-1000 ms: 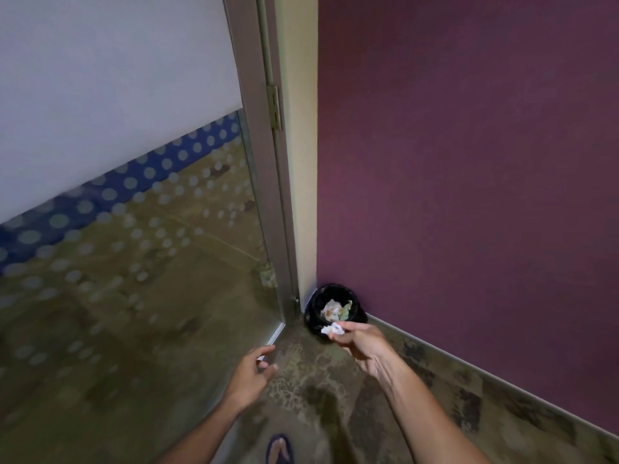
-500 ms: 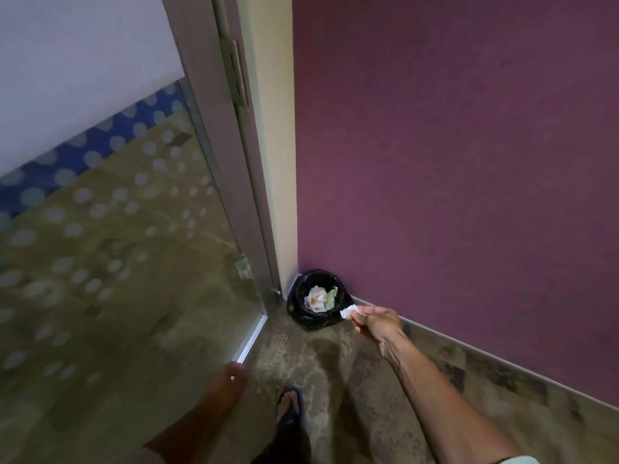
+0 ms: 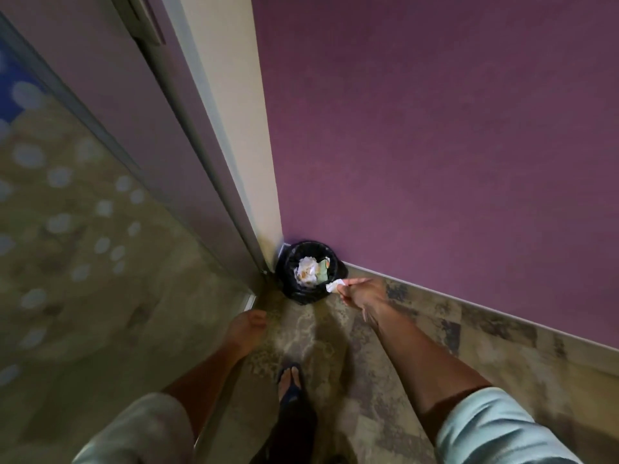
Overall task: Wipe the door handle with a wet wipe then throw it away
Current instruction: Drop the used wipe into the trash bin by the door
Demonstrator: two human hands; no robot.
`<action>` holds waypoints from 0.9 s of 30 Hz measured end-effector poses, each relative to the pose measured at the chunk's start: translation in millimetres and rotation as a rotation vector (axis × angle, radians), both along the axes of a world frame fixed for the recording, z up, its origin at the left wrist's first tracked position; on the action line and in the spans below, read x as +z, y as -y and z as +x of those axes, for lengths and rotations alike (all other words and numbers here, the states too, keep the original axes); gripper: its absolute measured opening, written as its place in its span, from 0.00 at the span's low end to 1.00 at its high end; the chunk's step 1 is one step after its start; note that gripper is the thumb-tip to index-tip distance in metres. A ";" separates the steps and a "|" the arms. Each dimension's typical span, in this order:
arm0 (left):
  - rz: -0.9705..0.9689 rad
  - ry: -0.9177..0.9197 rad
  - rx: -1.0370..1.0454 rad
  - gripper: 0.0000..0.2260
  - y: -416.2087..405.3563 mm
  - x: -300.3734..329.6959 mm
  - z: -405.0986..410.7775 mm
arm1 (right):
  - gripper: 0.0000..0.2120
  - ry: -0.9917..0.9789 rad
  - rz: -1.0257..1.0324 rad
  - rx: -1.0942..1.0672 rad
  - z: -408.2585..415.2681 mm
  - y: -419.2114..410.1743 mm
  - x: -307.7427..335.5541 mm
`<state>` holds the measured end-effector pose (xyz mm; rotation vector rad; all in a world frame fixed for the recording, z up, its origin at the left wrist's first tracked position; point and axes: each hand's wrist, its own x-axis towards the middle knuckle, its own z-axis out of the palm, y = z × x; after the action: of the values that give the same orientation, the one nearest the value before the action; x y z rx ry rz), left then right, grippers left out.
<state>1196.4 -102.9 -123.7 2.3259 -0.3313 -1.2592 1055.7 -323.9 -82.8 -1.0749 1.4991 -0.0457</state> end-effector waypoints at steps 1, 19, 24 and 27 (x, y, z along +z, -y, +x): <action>-0.010 0.014 -0.001 0.15 8.3 -2.2 2.7 | 0.08 -0.009 0.010 0.019 6.8 2.4 -4.9; -0.085 0.086 -0.042 0.13 89.6 -59.2 42.4 | 0.17 -0.266 -0.046 -0.043 91.7 47.5 -82.1; -0.118 0.067 0.019 0.14 98.9 -74.1 51.6 | 0.21 -0.233 -0.076 -0.061 114.9 70.7 -92.2; -0.139 0.042 0.042 0.16 103.0 -73.0 56.8 | 0.12 -0.149 -0.013 -0.053 117.6 74.3 -92.6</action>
<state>1253.2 -205.9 -196.7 2.2323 -0.3698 -1.1322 1173.3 -398.2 -175.4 -1.0685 1.6631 -0.0126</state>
